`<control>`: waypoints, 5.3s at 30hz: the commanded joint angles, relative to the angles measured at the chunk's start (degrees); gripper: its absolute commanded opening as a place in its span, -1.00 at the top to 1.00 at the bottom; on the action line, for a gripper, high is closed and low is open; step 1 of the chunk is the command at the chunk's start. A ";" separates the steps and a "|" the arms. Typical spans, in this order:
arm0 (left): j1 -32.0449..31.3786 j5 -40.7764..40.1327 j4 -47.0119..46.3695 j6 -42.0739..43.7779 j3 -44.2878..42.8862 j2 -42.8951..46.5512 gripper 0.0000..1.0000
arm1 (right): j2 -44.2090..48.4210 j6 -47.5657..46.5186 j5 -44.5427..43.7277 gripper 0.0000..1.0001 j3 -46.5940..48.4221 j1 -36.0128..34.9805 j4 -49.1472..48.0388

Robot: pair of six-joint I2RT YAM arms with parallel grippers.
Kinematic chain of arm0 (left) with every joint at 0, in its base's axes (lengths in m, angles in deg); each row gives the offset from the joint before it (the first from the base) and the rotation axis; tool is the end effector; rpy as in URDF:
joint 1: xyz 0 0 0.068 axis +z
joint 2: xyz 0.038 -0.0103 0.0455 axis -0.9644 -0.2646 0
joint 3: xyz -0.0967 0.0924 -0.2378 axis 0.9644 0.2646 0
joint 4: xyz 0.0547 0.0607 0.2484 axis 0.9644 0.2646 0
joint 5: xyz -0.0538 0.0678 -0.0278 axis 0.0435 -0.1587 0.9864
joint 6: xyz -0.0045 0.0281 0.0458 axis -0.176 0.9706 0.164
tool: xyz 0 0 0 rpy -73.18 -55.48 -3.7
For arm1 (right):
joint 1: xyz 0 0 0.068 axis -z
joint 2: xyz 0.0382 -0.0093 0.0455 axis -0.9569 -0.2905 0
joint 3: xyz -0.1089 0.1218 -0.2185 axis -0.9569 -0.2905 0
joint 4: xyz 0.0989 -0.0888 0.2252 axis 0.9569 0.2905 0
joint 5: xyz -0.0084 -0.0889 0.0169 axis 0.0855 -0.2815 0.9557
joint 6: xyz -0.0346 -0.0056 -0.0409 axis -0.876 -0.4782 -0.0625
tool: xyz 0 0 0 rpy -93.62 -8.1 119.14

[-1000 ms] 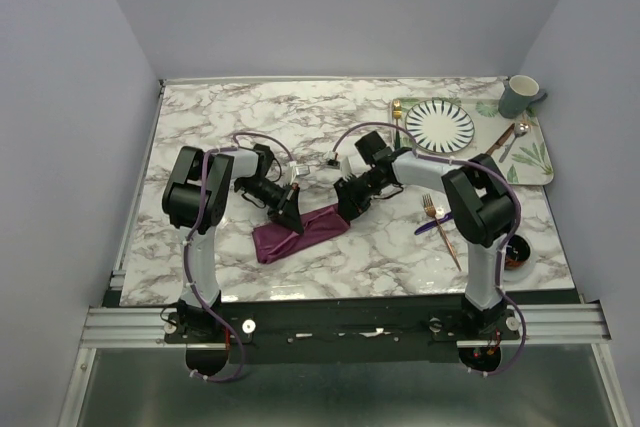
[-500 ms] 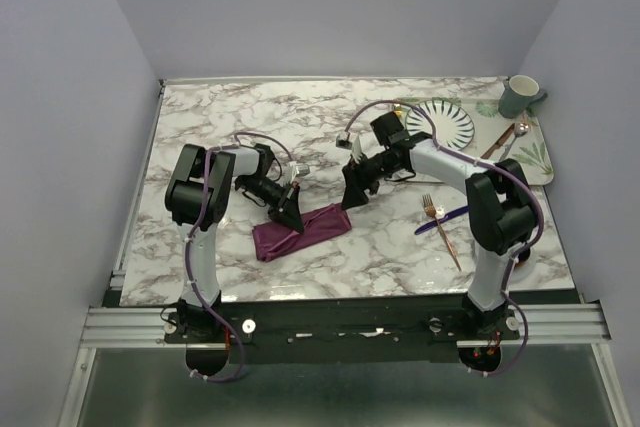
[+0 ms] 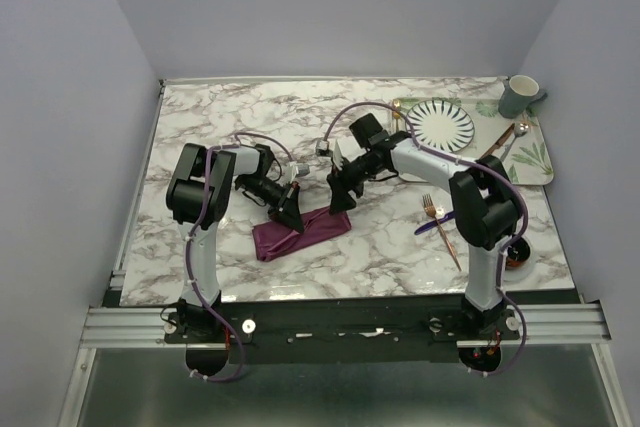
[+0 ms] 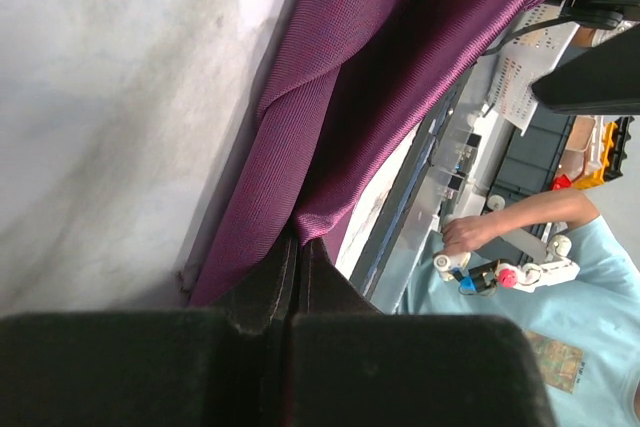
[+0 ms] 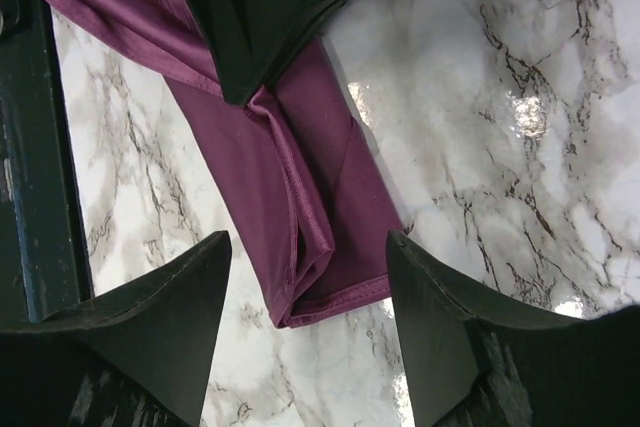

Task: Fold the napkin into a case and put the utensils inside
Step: Fold the 2/3-rectangle-folded napkin at the center of the board, then pick up the top corner of the smaller rectangle folded napkin from the folded napkin.

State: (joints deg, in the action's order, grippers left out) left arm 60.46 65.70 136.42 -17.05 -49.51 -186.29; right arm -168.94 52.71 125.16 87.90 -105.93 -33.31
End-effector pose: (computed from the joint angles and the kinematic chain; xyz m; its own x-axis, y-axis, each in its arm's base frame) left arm 0.3242 -0.1140 0.0973 -0.9290 0.3697 -0.0157 0.1893 0.4384 -0.8786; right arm 0.3265 0.2417 0.1904 -0.3653 -0.6218 -0.6928 -0.9175 0.1146 0.3810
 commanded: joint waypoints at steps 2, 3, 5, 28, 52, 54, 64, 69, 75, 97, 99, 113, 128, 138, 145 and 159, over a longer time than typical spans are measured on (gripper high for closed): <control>0.66 -1.03 -1.05 1.83 -1.11 -1.62 1.00 | -2.85 -1.57 -1.71 -0.35 1.30 -1.55 1.81; 0.66 -0.94 -1.05 1.92 -1.11 -1.71 1.00 | -2.94 -1.48 -2.24 -0.31 1.39 -1.55 1.81; 0.66 -1.03 -1.05 1.92 -1.12 -1.62 1.00 | -3.29 -1.39 -2.68 -0.17 1.48 -1.72 1.81; 9.89 -9.64 -1.41 16.58 8.63 32.09 -0.29 | -6.01 6.25 -8.48 0.99 2.53 -1.63 3.75; 3.91 -26.52 -2.02 23.01 19.46 38.47 0.62 | -5.92 8.98 -8.04 0.99 3.50 -0.49 3.83; 4.61 -25.56 -1.76 22.05 17.70 37.14 0.77 | -6.19 8.54 -8.48 0.99 3.85 -0.05 3.83; 7.69 -21.42 -2.72 19.50 11.37 26.08 1.00 | -9.18 7.57 -9.89 0.99 6.56 0.04 5.06; 10.76 -20.45 -2.72 17.39 7.51 17.73 1.00 | -11.81 7.66 -10.68 0.99 9.38 0.04 7.61; 11.65 -21.59 -1.23 17.73 6.52 12.35 1.00 | -13.84 7.31 -11.21 0.99 11.93 -0.05 10.60; 10.61 -17.56 -1.75 26.60 11.28 37.31 -0.30 | -3.47 16.53 -4.27 0.99 -3.53 -1.99 3.58; 8.32 -17.90 -1.49 27.49 9.71 36.88 -0.31 | -1.19 19.16 -3.83 0.99 -5.28 -1.99 1.21; -3.47 -8.50 -13.27 4.82 7.85 25.55 -0.22 | 4.88 25.76 -0.04 0.99 -12.23 -1.37 -6.97; -6.28 -5.86 -19.95 -0.89 4.77 14.73 -0.28 | 2.86 28.40 2.32 0.99 -13.82 2.32 -11.19; -9.00 -4.63 -25.48 -4.76 4.42 12.79 -0.23 | 2.25 28.40 2.68 0.99 -13.82 2.94 -11.46; -10.50 -4.46 -30.66 -8.98 5.30 11.91 -0.19 | 2.60 28.49 3.21 0.99 -14.26 3.11 -11.72; -11.20 -3.58 -33.04 -13.20 7.94 12.70 0.02 | 1.72 31.65 3.82 0.99 -14.52 4.25 -12.86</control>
State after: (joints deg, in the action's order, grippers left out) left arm 49.77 59.93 104.60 -29.13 -43.22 -173.90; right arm -165.94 83.11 127.14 74.27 -102.39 -44.54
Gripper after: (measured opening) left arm 0.489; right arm 0.017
